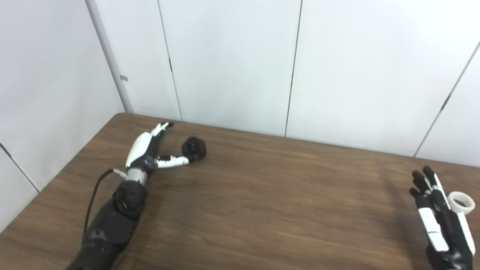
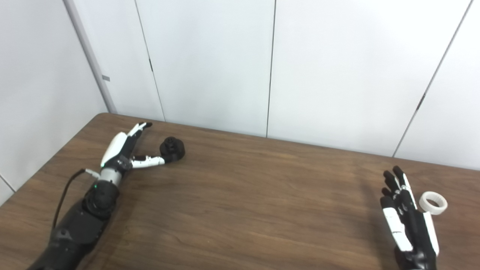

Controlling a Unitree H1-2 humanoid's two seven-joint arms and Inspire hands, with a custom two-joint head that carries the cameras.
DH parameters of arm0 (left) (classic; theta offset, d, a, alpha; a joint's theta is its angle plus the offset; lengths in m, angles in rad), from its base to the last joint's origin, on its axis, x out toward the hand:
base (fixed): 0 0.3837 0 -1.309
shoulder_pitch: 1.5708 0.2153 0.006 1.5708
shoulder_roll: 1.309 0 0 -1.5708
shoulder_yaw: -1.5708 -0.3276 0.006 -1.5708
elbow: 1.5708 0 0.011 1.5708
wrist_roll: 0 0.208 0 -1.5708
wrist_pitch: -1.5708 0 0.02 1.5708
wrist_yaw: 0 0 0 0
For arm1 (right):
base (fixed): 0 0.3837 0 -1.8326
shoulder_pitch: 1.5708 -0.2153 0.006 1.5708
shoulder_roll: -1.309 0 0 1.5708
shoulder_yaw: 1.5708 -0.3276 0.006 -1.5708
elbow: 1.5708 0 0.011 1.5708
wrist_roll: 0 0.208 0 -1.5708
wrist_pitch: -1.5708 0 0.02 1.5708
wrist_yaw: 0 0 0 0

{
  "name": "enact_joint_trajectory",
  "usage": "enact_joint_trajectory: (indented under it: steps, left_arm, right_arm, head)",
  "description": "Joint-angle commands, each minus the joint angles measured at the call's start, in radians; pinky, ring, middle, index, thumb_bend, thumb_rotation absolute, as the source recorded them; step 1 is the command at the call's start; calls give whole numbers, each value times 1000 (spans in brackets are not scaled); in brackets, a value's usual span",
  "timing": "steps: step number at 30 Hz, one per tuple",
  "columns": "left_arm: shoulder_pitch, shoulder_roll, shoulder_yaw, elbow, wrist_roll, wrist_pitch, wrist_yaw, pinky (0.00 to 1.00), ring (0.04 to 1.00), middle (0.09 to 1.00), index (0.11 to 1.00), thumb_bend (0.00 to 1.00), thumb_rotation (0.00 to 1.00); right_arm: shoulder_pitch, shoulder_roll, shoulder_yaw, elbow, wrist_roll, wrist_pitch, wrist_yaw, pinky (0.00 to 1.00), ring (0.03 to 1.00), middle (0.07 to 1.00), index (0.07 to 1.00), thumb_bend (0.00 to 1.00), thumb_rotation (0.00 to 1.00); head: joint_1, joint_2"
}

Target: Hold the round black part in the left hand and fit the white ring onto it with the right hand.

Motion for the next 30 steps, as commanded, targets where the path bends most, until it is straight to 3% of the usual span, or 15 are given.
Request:
enact_joint_trajectory:
  steps: [1, 7, 14, 22, 30]
  left_arm:
    - [-53, 49, -9, -6, 19, -17, -7, 996, 987, 994, 920, 1000, 385]
    - [-74, 91, -60, 20, 53, -46, -31, 1000, 996, 981, 900, 1000, 418]
    - [-76, 106, -79, 2, 64, -23, -70, 1000, 992, 974, 881, 1000, 402]
    - [-74, 125, -105, 0, 90, -10, -114, 1000, 987, 968, 878, 1000, 353]
    - [-92, 142, -131, 34, 118, -36, -133, 1000, 985, 959, 864, 1000, 334]
  right_arm:
    - [74, 17, 1, 31, -5, -1, -10, 943, 967, 939, 965, 453, 754]
    - [83, 22, 5, 5, -38, 12, -27, 920, 956, 931, 960, 430, 754]
    - [87, 26, 4, -18, -27, 31, -24, 952, 966, 940, 968, 417, 740]
    - [93, 27, 6, -31, -42, 41, -32, 920, 955, 937, 965, 438, 754]
    - [98, 29, 6, -39, -32, 33, -28, 907, 951, 934, 961, 419, 732]
  head:
    - [-2, 2]
    - [-7, 7]
    - [-6, 22]
    - [-12, 23]
    - [-4, 11]
